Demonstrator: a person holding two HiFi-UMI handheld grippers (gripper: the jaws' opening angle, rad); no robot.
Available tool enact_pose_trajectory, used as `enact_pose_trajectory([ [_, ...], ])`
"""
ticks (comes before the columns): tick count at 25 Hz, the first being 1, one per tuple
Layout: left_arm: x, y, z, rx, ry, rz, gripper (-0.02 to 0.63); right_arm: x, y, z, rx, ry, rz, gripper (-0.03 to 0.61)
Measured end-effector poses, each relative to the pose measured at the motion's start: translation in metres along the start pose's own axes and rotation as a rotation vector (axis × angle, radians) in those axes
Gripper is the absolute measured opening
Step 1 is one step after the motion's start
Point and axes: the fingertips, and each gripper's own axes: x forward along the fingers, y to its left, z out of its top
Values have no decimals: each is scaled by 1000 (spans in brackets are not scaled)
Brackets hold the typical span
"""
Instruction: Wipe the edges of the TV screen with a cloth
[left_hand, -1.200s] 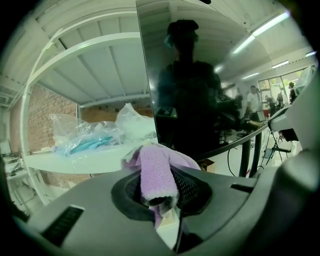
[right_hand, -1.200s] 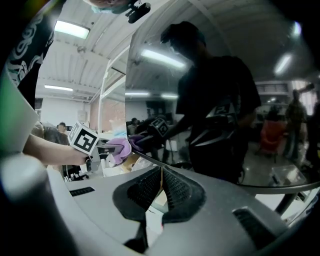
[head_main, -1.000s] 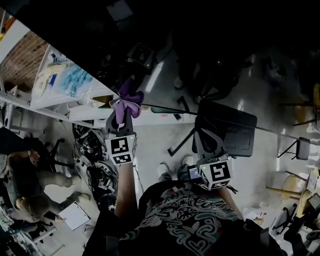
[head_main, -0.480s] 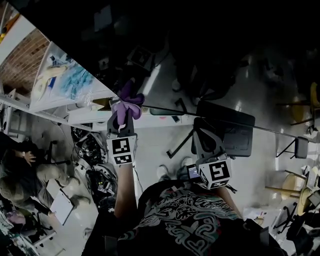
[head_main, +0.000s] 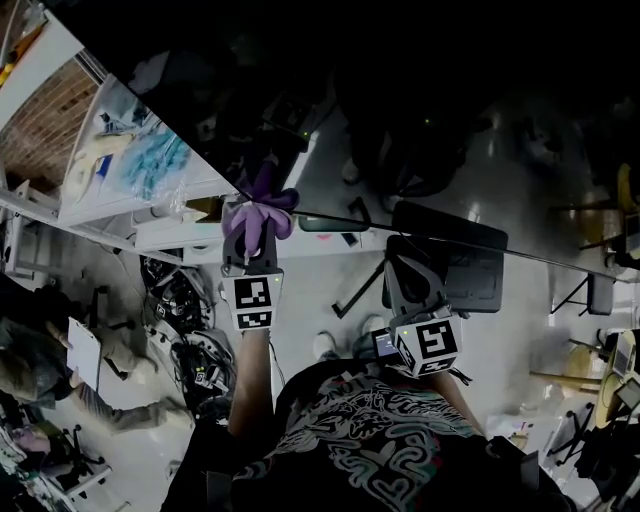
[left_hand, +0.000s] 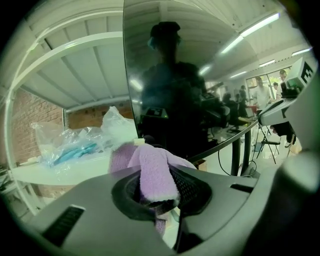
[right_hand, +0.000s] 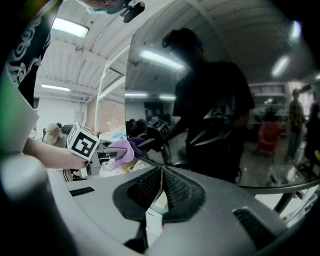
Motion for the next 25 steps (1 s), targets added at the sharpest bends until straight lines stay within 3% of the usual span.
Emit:
enact_pose_trajectory([
  [8, 2, -11, 4, 29, -8, -43, 66, -4, 2, 3, 56, -27, -24, 35],
  [25, -1, -18, 3, 26, -10, -118, 66, 0, -35, 5, 62, -21, -297, 35],
])
